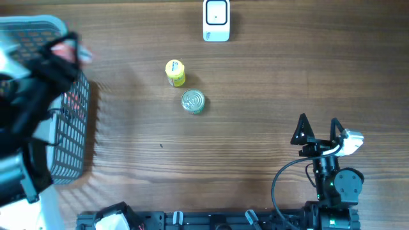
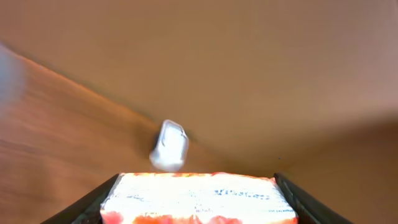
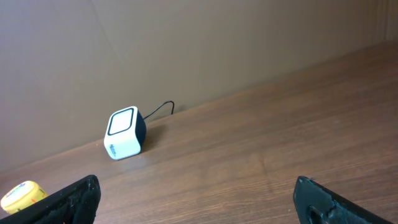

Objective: Scan the item barcode
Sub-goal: 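Carry the snack pack out and place it near the tin can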

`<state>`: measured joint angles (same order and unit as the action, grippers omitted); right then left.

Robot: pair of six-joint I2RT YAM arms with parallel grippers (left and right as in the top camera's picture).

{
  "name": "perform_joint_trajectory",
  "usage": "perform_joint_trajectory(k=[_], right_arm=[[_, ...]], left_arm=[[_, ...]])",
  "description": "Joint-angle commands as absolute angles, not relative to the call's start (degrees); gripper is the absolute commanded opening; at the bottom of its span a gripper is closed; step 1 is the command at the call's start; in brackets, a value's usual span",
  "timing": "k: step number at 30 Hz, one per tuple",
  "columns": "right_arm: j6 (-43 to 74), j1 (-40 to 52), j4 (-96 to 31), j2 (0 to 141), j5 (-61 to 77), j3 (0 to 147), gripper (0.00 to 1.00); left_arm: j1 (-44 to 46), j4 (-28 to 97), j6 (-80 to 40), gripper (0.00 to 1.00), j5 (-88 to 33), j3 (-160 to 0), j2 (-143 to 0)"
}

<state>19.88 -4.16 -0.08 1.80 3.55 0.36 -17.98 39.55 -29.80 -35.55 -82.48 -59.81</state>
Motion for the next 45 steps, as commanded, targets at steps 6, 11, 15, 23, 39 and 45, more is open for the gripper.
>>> perform_joint_trajectory(k=[6,11,15,23,39,45], right_arm=[[19.6,-3.9,0.1,1.7,3.0,0.3,1.0],[19.6,-3.9,0.1,1.7,3.0,0.3,1.0],[19.6,-3.9,0.1,1.7,3.0,0.3,1.0],[19.6,-3.9,0.1,1.7,3.0,0.3,1.0],[19.6,-3.9,0.1,1.7,3.0,0.3,1.0],[19.6,-3.9,0.1,1.7,3.0,0.3,1.0]], left_arm=[[20.6,52.4,12.1,0.79,-26.9,-82.6,-79.9],[28.3,54.9,11.1,0.68,-18.9,-82.5,-95.2],[28.6,51.9,11.1,0.68,-19.0,-82.5,-99.1],[29.5,52.8,11.2,0.68,-18.9,-82.4,-100.6],[45.5,47.9,12.4,0.97,-17.7,-59.7,-101.1],[47.4,41.6,10.9,0.98,-11.7,-57.5,-101.3]])
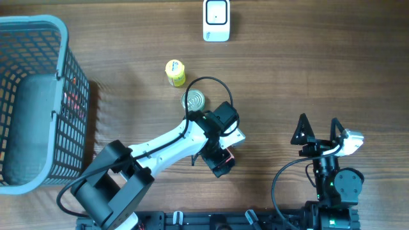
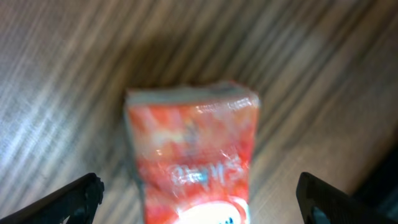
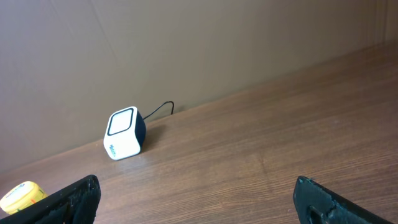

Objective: Scan the item barcode
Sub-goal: 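Carry the snack pack out and place it near the tin can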

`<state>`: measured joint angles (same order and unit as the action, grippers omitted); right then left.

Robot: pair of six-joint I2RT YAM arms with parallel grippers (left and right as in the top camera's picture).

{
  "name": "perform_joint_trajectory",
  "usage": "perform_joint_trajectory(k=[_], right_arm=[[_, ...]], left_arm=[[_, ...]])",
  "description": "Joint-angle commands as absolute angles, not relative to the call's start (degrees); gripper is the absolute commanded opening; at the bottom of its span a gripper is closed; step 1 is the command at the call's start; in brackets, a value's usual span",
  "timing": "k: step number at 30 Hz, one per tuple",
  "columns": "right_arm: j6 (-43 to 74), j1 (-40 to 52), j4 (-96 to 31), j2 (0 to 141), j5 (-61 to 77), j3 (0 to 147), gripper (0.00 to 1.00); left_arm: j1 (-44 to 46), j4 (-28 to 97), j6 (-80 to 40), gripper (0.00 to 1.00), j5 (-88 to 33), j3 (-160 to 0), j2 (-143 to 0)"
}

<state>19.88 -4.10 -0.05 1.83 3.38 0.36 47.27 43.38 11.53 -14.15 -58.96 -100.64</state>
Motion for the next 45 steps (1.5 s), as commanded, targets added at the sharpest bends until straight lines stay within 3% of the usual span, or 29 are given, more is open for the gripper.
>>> perform_joint_trajectory(k=[1,4,7,10,17,23,28,29,31,34,42,45], right_arm=[[19.6,-3.9,0.1,1.7,3.0,0.3,1.0],[19.6,-3.9,0.1,1.7,3.0,0.3,1.0],[19.6,-3.9,0.1,1.7,3.0,0.3,1.0],[19.6,-3.9,0.1,1.7,3.0,0.3,1.0],[19.6,-3.9,0.1,1.7,3.0,0.3,1.0],[19.6,-3.9,0.1,1.7,3.0,0.3,1.0],[19.6,-3.9,0.1,1.7,3.0,0.3,1.0],[19.6,-3.9,0.1,1.7,3.0,0.3,1.0],[19.6,-3.9,0.1,1.7,3.0,0.3,1.0],[19.6,-3.9,0.1,1.7,3.0,0.3,1.0],[19.6,-3.9,0.1,1.7,3.0,0.3,1.0],[19.6,-3.9,0.1,1.7,3.0,0.3,1.0]], left_arm=[[47.4,40.2,9.8,0.98,-10.4,-56.7,-101.3],[47.4,37.3,9.6,0.96,-9.3,-54.3,-101.3],[47.4,36.6,9.6,0.77,-9.1,-53.6,-101.3],[47.4,35.3,9.3,0.7,-9.0,-53.6,-101.3],[46.6,34.0,7.0,0.74,7.4,-53.6,-101.3],[37.8,29.3,5.5,0.72,7.7,-53.6,-101.3],[33.0,27.6,5.3,0.72,1.3,-53.6,-101.3],[33.1,27.6,5.3,0.85,1.0,-53.6,-101.3],[33.3,28.3,5.1,1.0,-0.7,-54.0,-101.1],[33.4,30.8,3.6,1.0,-0.9,-56.3,-99.7],[33.6,42.2,-0.6,1.0,0.0,-72.7,-76.1],[26.2,42.8,-13.3,1.0,18.4,-77.5,-66.4]])
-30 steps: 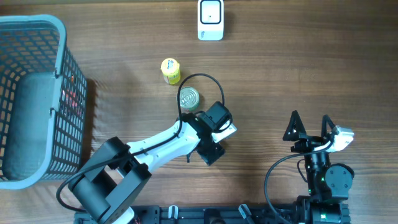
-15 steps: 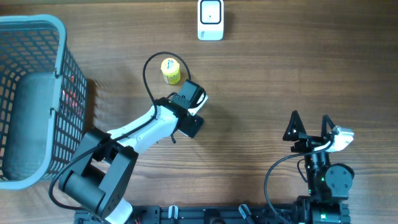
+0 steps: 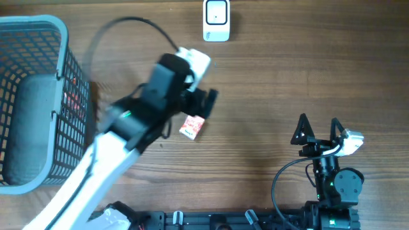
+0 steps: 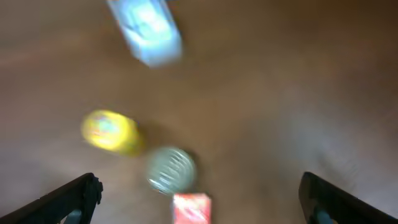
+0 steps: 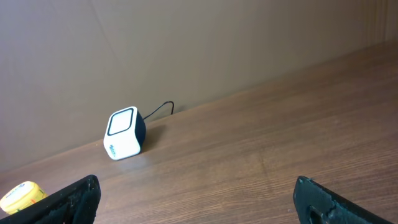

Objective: Scan the item barcode
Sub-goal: 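Carry the snack pack out and place it near the tin can, then reach into the basket and grasp the black-orange bag with the left gripper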

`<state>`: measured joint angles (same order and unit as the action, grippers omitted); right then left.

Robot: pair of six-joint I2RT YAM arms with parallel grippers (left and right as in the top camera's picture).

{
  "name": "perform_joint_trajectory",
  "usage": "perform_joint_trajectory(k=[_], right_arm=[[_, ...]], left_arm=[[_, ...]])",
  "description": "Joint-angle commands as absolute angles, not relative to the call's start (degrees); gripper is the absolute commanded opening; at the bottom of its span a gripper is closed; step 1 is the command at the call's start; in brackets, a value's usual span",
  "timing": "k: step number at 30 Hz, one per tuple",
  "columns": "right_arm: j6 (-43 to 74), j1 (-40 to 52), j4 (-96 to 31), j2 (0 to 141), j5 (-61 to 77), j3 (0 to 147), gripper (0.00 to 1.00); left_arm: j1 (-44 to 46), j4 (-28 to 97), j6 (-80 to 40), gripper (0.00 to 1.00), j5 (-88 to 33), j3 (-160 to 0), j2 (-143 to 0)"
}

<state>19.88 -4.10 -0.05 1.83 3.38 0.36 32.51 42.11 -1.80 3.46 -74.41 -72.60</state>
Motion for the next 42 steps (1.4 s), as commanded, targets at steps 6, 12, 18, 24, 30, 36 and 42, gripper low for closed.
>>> perform_joint_trajectory(k=[6,12,18,24,30,36,42], right_arm=[[19.6,-3.9,0.1,1.7,3.0,0.3,1.0],[19.6,-3.9,0.1,1.7,3.0,0.3,1.0],[19.6,-3.9,0.1,1.7,3.0,0.3,1.0],[19.6,-3.9,0.1,1.7,3.0,0.3,1.0],[19.6,-3.9,0.1,1.7,3.0,0.3,1.0],[19.6,-3.9,0.1,1.7,3.0,0.3,1.0],[19.6,-3.9,0.1,1.7,3.0,0.3,1.0]], left_arm=[[-11.0,42.4,-25.6,1.0,15.5,-78.6,-58.4],[-41.8,36.2,-21.4,1.0,-12.3,-78.6,-69.5],[-44.5,34.9,-3.0,1.0,-25.6,-78.5,-88.6],[-43.2,36.8,7.7,1.0,-40.7,-78.5,-106.8],[-39.3,37.4,10.8,0.93,-37.8,-78.5,-113.7],[-35.5,36.4,10.7,0.7,-27.4,-78.5,-113.8],[-35.5,36.2,10.7,0.59,-24.5,-78.5,-113.8]])
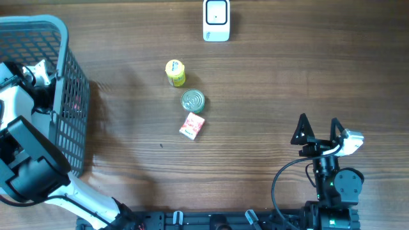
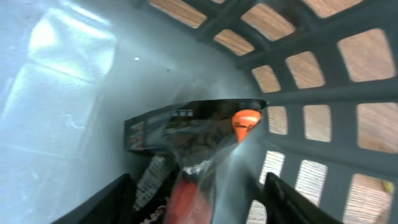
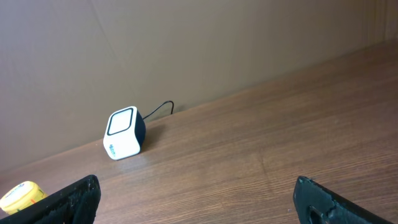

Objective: Scan the item barcode
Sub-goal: 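Reach into the basket and grasp the black-orange bag with the left gripper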

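In the left wrist view my left gripper (image 2: 198, 190) is down inside the grey basket (image 2: 323, 93), its fingers against both sides of a dark pouch (image 2: 186, 124) with an orange spout. From overhead, the left arm (image 1: 29, 86) reaches into the basket (image 1: 73, 96) at the far left. The white barcode scanner (image 1: 216, 20) stands at the table's back edge and also shows in the right wrist view (image 3: 124, 134). A red packet (image 1: 192, 126) lies on the table. My right gripper (image 1: 317, 131) rests open at the front right, holding nothing.
A yellow bottle (image 1: 174, 72) and a tin can (image 1: 193, 101) stand between the scanner and the red packet. The scanner's cable (image 3: 160, 107) runs back to the brown wall (image 3: 199, 43).
My left arm has moved from above the middle of the table to inside the basket at the left, and its fingers have narrowed around a dark pouch. The red packet stays on the table.
My left gripper held the red packet over the basket. Then the packet lay on the table in front of the can, with the gripper open over it. After that the open gripper was high above the items, and now it is in the basket on a dark pouch. The right arm never moved.
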`<state>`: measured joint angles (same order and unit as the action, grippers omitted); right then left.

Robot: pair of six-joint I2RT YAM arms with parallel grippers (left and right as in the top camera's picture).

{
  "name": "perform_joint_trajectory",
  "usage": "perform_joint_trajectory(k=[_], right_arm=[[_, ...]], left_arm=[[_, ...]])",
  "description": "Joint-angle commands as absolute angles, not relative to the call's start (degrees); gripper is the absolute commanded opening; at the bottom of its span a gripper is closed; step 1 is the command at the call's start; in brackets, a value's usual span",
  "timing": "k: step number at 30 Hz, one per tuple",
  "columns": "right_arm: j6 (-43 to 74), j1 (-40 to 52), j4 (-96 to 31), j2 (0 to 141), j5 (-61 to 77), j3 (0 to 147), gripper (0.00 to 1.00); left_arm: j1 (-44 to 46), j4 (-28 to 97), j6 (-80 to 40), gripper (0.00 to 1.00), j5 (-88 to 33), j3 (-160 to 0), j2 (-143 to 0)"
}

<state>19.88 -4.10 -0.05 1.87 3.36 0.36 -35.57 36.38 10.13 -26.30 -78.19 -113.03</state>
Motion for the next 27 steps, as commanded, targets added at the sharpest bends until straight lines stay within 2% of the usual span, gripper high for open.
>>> perform_joint_trajectory(k=[1,5,8,14,19,27], right_arm=[[19.6,-3.9,0.1,1.7,3.0,0.3,1.0],[19.6,-3.9,0.1,1.7,3.0,0.3,1.0],[19.6,-3.9,0.1,1.7,3.0,0.3,1.0],[19.6,-3.9,0.1,1.7,3.0,0.3,1.0],[19.6,-3.9,0.1,1.7,3.0,0.3,1.0],[19.6,-3.9,0.1,1.7,3.0,0.3,1.0]], left_arm=[[-35.5,36.1,10.7,0.56,-24.5,-78.5,-113.8],[-35.5,35.3,10.7,0.4,-24.6,-78.5,-113.8],[-35.5,35.1,10.6,0.08,-24.6,-78.5,-113.8],[-35.5,34.8,10.0,0.05,-24.6,-78.2,-113.8],[-35.5,33.6,4.0,0.04,-24.6,-79.0,-113.2],[-35.5,33.6,-2.3,0.04,-26.5,-80.0,-101.5]])
